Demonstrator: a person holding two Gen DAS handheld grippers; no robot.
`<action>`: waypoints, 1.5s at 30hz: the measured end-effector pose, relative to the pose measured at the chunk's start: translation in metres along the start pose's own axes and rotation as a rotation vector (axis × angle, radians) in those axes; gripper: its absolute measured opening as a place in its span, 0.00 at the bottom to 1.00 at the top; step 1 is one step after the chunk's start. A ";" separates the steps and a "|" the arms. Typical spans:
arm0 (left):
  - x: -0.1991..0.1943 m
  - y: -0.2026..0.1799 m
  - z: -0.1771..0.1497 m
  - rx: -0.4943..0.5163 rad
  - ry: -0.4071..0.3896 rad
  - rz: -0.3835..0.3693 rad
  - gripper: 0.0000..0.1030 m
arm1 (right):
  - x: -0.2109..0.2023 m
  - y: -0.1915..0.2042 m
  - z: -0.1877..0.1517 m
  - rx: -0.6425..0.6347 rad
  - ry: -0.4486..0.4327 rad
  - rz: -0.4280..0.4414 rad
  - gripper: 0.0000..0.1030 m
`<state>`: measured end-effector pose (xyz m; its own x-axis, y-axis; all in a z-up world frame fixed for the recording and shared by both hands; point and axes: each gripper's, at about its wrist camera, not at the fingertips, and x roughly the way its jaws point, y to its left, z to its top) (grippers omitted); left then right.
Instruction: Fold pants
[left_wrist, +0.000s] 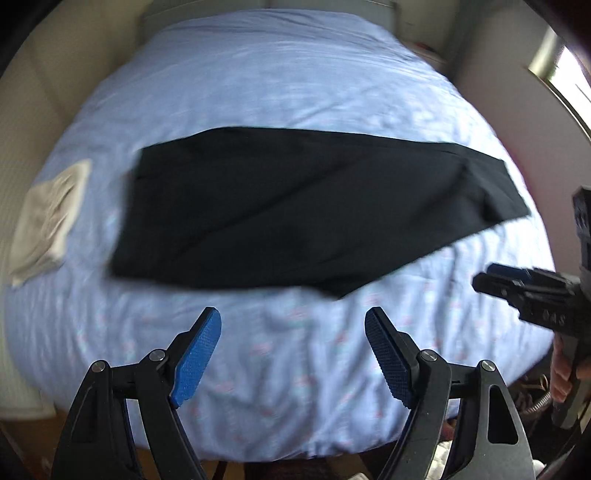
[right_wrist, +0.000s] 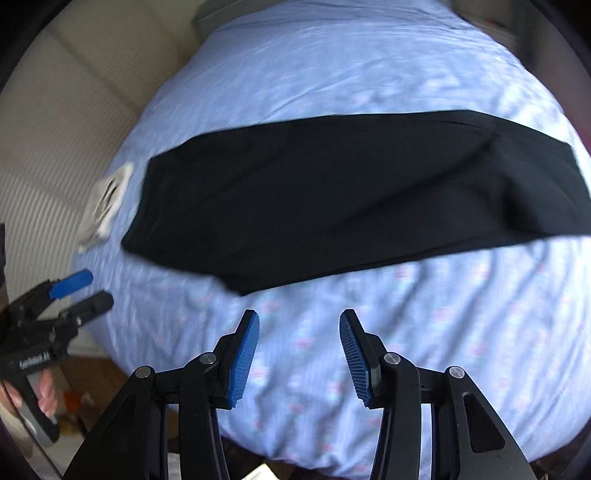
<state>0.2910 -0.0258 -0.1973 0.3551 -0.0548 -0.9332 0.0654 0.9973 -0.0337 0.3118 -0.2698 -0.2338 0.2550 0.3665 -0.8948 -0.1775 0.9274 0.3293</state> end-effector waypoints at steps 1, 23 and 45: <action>0.001 0.011 -0.005 -0.027 -0.001 0.014 0.78 | 0.005 0.009 -0.002 -0.017 0.007 0.010 0.46; 0.044 0.051 -0.081 -0.535 0.057 -0.007 0.78 | 0.146 0.061 0.024 -0.205 0.193 0.062 0.45; 0.039 0.064 -0.090 -0.515 0.064 0.006 0.78 | 0.123 0.086 0.039 -0.284 0.090 0.037 0.13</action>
<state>0.2257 0.0401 -0.2683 0.2955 -0.0621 -0.9533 -0.4099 0.8931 -0.1853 0.3653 -0.1423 -0.3042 0.1604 0.3797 -0.9111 -0.4474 0.8507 0.2758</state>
